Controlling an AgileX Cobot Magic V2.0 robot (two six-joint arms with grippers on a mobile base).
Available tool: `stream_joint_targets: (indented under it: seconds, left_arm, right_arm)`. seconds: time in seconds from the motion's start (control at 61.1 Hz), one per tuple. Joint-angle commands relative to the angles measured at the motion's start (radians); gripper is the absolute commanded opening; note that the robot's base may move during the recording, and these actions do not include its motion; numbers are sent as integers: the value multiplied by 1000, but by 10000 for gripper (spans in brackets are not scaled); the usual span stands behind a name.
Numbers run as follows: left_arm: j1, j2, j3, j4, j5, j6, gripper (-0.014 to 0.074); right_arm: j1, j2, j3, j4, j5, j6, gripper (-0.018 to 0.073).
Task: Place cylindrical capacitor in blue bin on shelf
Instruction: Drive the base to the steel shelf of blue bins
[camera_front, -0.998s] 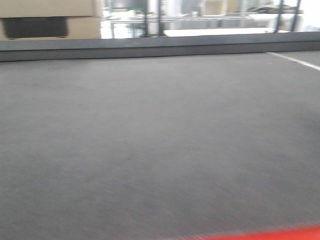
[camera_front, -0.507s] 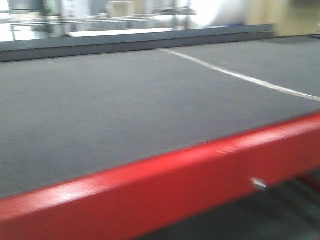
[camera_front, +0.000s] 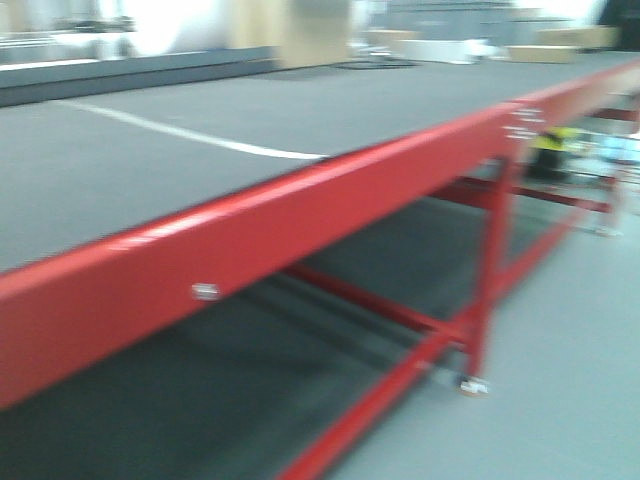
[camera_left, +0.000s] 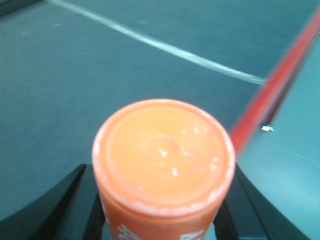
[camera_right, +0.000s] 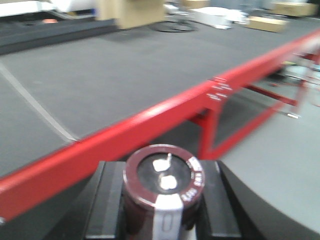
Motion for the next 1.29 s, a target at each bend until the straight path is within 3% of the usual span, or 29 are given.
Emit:
stream_joint_targets:
  seconds: [0.0, 1.277]
  left_arm:
    - [-7, -6, -8, -5, -17, 0, -111]
    - [-7, -6, -8, -5, -17, 0, -111]
  right_arm:
    - [0, -5, -8, -8, -25, -7, -99]
    - [0, -5, -8, -8, -25, -7, -99]
